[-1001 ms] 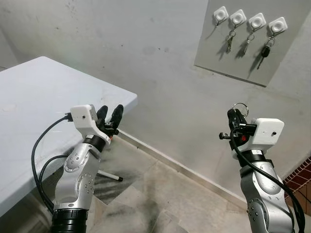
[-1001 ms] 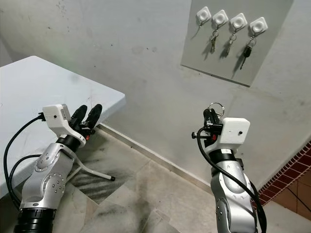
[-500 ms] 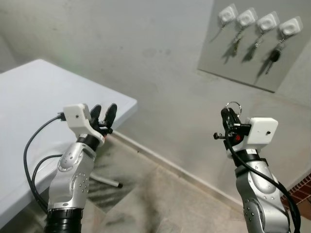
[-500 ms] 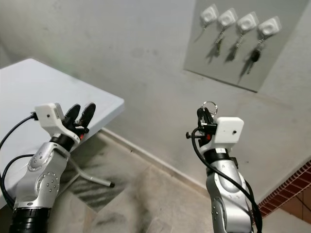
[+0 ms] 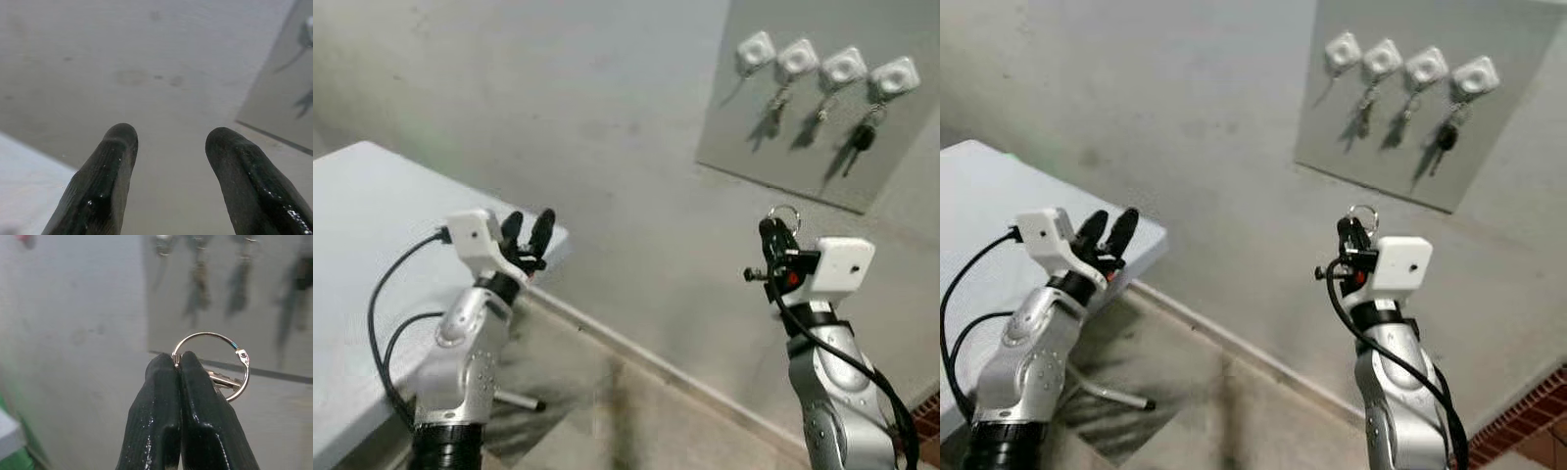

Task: Hang keys on a hook

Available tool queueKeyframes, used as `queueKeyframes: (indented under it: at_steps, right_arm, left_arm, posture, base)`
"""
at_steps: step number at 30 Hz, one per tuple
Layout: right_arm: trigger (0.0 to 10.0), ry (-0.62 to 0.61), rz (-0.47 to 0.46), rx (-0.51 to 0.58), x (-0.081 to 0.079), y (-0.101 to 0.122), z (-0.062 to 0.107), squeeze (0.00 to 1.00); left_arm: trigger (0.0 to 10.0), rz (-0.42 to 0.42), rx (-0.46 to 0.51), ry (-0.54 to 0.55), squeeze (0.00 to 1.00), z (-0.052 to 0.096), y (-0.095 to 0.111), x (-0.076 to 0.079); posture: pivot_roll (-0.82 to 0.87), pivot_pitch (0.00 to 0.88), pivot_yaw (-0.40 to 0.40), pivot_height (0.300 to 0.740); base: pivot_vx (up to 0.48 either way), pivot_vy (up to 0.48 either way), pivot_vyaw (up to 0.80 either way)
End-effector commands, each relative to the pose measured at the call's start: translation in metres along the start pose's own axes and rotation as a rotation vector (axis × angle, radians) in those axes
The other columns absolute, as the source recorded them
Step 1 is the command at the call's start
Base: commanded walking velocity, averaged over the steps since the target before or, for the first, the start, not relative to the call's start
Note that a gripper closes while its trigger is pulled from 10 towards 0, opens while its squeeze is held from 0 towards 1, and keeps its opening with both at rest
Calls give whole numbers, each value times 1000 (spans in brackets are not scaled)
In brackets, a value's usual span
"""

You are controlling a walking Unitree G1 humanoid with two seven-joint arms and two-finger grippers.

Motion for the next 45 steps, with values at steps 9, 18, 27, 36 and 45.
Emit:
queueKeyframes:
  at_steps: [9, 18, 27, 36, 45]
  right_arm:
    - [10000, 5, -7, 28, -2, 7, -2, 0]
    - [10000, 10, -7, 25, -3, 7, -2, 0]
    - [10000, 17, -3, 18, -3, 7, -2, 0]
    - [10000, 34, -4, 0, -5, 4, -2, 0]
    - [10000, 80, -12, -13, -12, 3, -5, 0]
  left_arm:
    - [10000, -15, -2, -2, 0, -1, 3, -1]
    - [10000, -11, -5, -1, 0, 0, 2, 0]
    - [10000, 4, 10, -4, 0, 2, 2, 5]
    - [10000, -44, 32, -89, 0, 2, 9, 26]
    - [10000, -95, 65, -256, 0, 2, 17, 62]
  posture:
    - [41, 88, 9, 740]
    - [40, 88, 7, 740]
    - [39, 93, 3, 740]
    - [41, 92, -2, 740]
    - [41, 83, -5, 740]
  base:
    - [442, 0, 0]
    - [442, 0, 0]
    - [245, 0, 0]
    - [0, 0, 0]
    - [0, 0, 0]
Point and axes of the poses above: a point about 5 cm out from each wrist's last joint towards the gripper, its own z axis pointing back from the gripper into the wrist, its own y axis along the axis of the wrist's last joint, x = y × z, the point moved 2 cm from there along -z, pointing out of the wrist towards the gripper, and after that the axes turned 15 degrees about -z, right-handed, at the moved point
